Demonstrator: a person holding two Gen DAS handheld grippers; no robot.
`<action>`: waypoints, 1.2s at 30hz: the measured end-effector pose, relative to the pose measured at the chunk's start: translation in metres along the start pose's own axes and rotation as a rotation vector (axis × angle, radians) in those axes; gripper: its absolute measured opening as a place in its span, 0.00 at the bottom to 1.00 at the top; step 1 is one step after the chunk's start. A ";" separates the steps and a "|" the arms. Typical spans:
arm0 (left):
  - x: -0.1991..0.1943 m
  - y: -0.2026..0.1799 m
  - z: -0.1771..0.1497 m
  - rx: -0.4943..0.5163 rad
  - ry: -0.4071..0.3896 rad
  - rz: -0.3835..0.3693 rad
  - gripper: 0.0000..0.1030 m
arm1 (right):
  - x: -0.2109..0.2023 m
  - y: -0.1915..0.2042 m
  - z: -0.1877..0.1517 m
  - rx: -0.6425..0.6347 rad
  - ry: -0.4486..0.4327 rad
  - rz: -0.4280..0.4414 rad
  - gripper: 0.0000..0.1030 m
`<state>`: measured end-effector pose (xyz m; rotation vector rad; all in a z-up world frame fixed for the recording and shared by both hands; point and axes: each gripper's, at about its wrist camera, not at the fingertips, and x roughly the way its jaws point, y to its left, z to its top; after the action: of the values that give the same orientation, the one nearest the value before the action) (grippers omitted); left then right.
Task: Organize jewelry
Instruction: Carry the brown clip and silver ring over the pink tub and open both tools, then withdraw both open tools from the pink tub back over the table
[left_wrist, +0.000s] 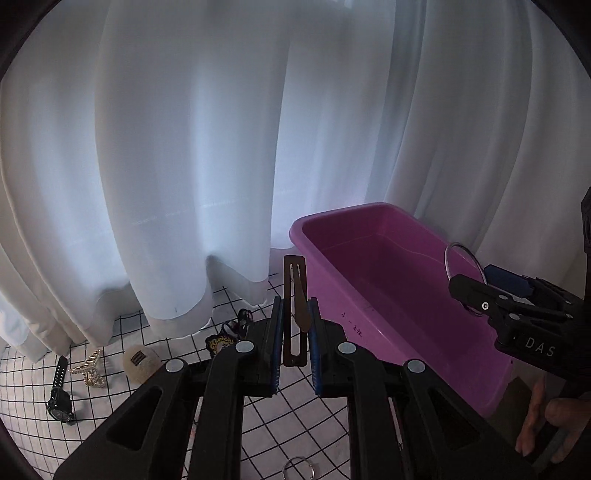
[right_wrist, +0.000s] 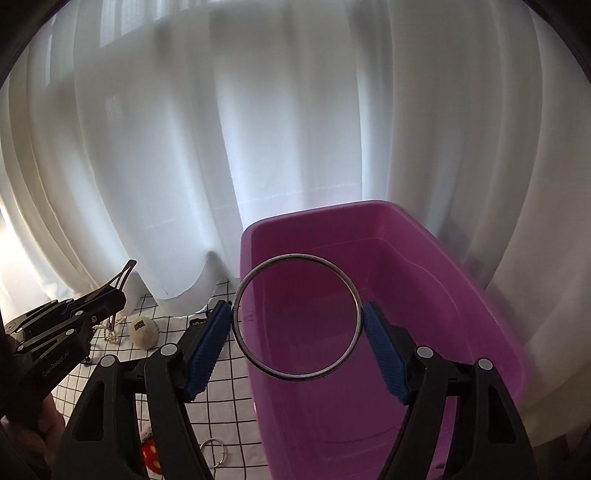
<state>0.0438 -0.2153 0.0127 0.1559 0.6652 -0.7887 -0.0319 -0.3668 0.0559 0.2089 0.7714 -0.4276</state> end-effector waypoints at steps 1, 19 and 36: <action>0.009 -0.014 0.006 0.020 0.008 -0.014 0.12 | 0.003 -0.011 0.000 0.008 0.013 -0.016 0.69; 0.137 -0.117 0.027 0.156 0.395 -0.092 0.28 | 0.059 -0.090 -0.006 0.131 0.217 -0.065 0.69; 0.133 -0.100 0.034 0.135 0.350 -0.020 0.81 | 0.053 -0.097 -0.005 0.165 0.203 -0.075 0.70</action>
<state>0.0593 -0.3789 -0.0299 0.4178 0.9448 -0.8344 -0.0447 -0.4673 0.0116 0.3829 0.9459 -0.5477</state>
